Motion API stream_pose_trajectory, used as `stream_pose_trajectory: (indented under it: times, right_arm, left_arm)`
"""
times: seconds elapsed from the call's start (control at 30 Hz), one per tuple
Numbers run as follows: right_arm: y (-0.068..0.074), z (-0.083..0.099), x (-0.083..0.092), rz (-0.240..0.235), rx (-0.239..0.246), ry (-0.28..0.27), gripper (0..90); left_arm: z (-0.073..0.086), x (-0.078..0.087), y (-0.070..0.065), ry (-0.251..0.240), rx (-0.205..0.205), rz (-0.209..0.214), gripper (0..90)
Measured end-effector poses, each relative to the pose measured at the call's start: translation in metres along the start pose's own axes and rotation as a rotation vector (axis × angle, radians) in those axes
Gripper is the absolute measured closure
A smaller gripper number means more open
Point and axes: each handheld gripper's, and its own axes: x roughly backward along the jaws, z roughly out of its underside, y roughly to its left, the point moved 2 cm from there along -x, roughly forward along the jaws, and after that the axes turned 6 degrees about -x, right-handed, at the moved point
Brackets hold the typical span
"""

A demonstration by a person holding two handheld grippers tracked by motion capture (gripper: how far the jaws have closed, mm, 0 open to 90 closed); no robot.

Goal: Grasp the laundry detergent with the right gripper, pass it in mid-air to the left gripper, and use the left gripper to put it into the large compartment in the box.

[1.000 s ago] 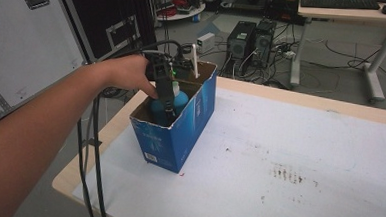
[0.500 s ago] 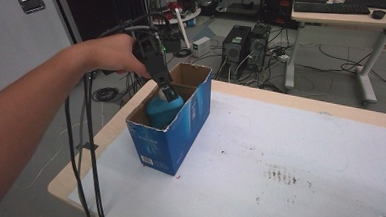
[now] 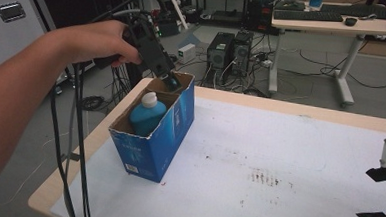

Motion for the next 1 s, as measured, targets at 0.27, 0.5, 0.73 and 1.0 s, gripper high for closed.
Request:
stream_pose_trajectory:
  times: [0.27,0.5,0.73,1.0]
  right_arm:
    - [0.001,0.0,0.001,0.007,-0.003,-0.007,1.1]
    - [0.001,0.0,0.002,0.006,-0.011,-0.008,1.1]
    - [0.001,0.0,0.002,0.006,-0.012,-0.016,1.1]
    - [0.0,-0.001,0.0,0.003,-0.018,-0.017,1.1]
  left_arm:
    - [-0.025,0.001,-0.001,-0.064,0.013,0.0,19.6]
    - [-0.045,-0.012,-0.012,-0.077,-0.03,0.055,11.5]
    - [-0.062,-0.03,-0.02,-0.06,-0.057,0.082,1.6]
    - [-0.082,-0.05,-0.036,-0.047,-0.136,0.099,1.6]
